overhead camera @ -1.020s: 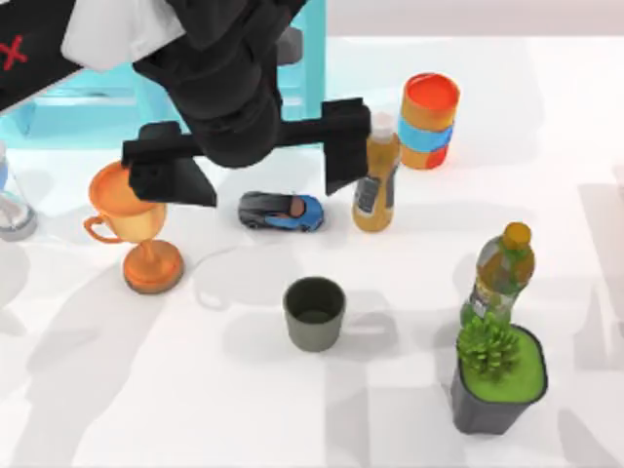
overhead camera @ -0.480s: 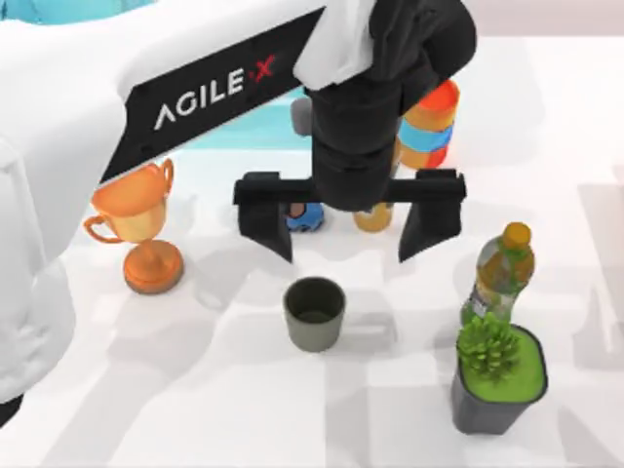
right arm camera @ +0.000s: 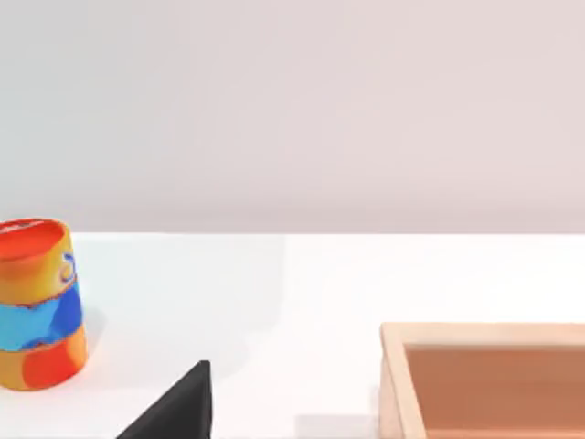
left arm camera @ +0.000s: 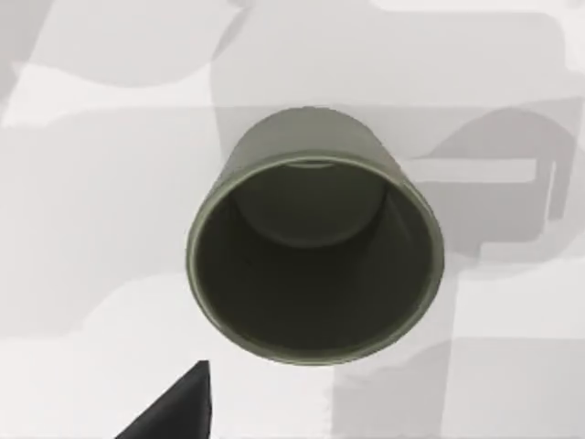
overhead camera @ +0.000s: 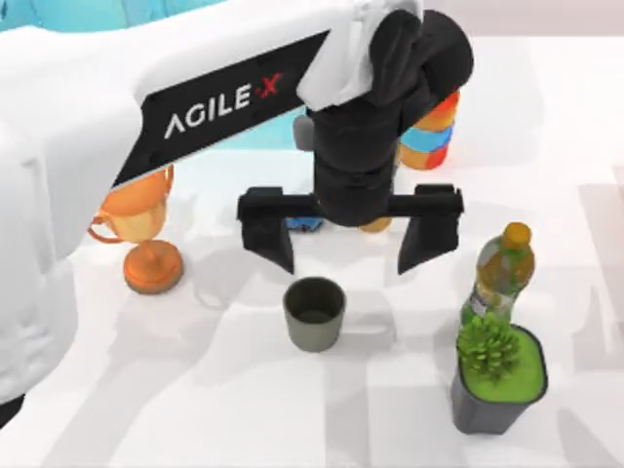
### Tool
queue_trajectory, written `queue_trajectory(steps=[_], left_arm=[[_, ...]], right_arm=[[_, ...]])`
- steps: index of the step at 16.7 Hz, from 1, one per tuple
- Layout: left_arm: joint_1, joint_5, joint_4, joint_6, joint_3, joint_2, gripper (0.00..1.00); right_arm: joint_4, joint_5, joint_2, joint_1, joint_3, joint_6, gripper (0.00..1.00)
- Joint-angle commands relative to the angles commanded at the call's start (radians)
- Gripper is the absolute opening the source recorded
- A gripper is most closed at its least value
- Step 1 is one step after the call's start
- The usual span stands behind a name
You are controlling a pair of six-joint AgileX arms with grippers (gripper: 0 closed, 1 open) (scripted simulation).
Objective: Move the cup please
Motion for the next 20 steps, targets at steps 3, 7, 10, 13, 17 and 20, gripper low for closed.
queue_trajectory(steps=[3,7,10,13,17,20], left_arm=[[0.001,0.000,0.147,0.000,-0.118,0.017,1.00],[-0.001,0.000,0.286,0.000,-0.240,0.039,1.00],[-0.001,0.000,0.294,-0.001,-0.249,0.041,1.00],[-0.001,0.000,0.294,-0.001,-0.249,0.041,0.85],[-0.001,0.000,0.294,-0.001,-0.249,0.041,0.55],[-0.001,0.000,0.294,-0.001,-0.249,0.041,0.32]], right_arm=[[0.000,0.000,0.000,0.000,0.000,0.000,1.00],[0.000,0.000,0.000,0.000,0.000,0.000,1.00],[0.000,0.000,0.000,0.000,0.000,0.000,1.00],[0.000,0.000,0.000,0.000,0.000,0.000,1.00],[0.000,0.000,0.000,0.000,0.000,0.000,1.00],[0.000,0.000,0.000,0.000,0.000,0.000,1.00]])
